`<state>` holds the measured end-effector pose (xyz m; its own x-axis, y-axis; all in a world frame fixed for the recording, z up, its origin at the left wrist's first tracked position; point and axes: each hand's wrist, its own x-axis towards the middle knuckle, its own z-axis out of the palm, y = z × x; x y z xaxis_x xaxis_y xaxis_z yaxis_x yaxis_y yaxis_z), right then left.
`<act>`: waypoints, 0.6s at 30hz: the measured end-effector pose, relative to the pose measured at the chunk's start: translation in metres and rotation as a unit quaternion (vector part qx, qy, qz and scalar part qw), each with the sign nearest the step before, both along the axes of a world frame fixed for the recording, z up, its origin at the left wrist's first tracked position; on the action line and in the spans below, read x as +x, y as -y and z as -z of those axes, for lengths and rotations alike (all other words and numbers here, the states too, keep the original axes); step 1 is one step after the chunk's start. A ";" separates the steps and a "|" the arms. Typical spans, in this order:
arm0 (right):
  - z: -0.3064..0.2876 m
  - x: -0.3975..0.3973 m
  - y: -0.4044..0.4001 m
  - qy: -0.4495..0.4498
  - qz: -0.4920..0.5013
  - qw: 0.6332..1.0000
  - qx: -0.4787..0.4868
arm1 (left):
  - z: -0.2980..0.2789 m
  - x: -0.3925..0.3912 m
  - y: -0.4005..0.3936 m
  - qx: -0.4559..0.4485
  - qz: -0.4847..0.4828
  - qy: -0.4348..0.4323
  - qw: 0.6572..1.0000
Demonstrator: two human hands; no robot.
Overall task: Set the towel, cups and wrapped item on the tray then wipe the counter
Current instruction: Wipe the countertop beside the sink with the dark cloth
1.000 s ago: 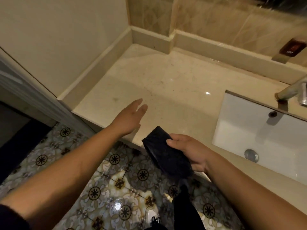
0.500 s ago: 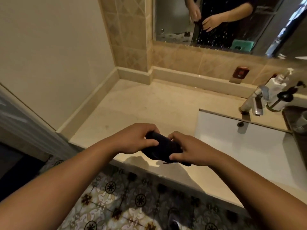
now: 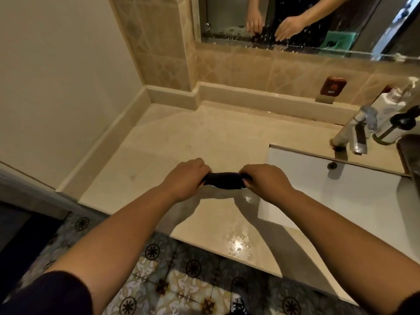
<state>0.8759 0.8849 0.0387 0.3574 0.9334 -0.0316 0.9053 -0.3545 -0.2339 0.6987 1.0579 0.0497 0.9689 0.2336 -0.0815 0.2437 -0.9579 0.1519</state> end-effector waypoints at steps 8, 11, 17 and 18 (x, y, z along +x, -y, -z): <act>0.071 -0.035 0.010 0.069 -0.069 0.989 0.107 | 0.064 -0.018 -0.007 0.071 0.008 0.046 0.996; 0.110 -0.074 0.031 0.027 -0.086 0.994 0.060 | 0.099 -0.051 -0.002 0.060 0.066 0.016 0.996; 0.116 -0.114 0.045 0.002 -0.053 0.996 0.077 | 0.113 -0.088 -0.009 0.018 0.123 0.042 0.991; 0.113 -0.117 0.046 0.004 -0.040 0.996 0.077 | 0.112 -0.091 -0.007 0.011 0.123 0.046 0.991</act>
